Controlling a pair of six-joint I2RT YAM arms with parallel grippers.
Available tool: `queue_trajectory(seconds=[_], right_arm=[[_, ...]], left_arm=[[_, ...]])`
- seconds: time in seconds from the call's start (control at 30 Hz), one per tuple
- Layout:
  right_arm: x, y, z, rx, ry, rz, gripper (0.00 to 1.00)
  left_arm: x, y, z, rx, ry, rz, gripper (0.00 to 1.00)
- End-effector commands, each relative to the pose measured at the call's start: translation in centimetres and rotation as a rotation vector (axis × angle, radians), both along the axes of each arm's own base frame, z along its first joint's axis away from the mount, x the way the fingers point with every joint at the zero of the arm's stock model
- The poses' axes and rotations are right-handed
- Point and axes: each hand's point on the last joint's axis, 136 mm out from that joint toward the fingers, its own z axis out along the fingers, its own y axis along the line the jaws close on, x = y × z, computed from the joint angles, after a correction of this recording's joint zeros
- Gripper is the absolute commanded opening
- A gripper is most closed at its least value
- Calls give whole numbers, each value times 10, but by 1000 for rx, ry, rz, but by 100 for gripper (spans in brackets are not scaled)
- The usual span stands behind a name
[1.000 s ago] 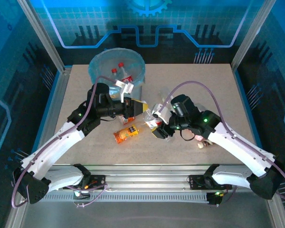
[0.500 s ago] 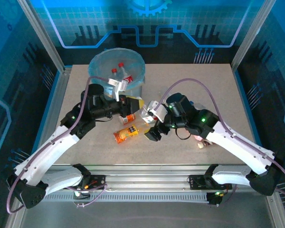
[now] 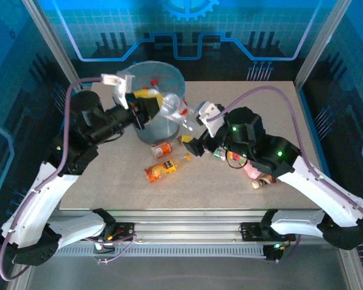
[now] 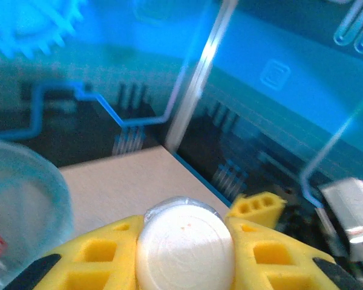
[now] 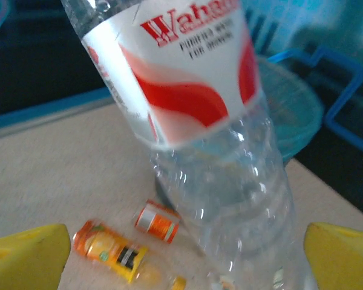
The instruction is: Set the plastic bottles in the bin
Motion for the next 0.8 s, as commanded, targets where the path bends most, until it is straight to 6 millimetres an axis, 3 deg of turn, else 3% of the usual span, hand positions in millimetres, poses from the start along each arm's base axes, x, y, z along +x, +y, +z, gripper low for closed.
queue_trajectory(seconds=[0.0, 0.17, 0.3, 0.5, 0.77], right_arm=[[12, -2, 46, 104, -76, -89, 100], [23, 8, 57, 121, -74, -108, 100], [20, 19, 52, 129, -42, -77, 100], [13, 36, 40, 101, -8, -27, 100], [13, 45, 22, 41, 24, -12, 100]], left_arm=[[27, 34, 17, 91, -51, 185, 0], [64, 82, 41, 48, -30, 341, 0], [99, 98, 33, 144, 7, 419, 0], [155, 111, -16, 329, 158, 459, 0], [198, 75, -113, 401, 396, 267, 0]])
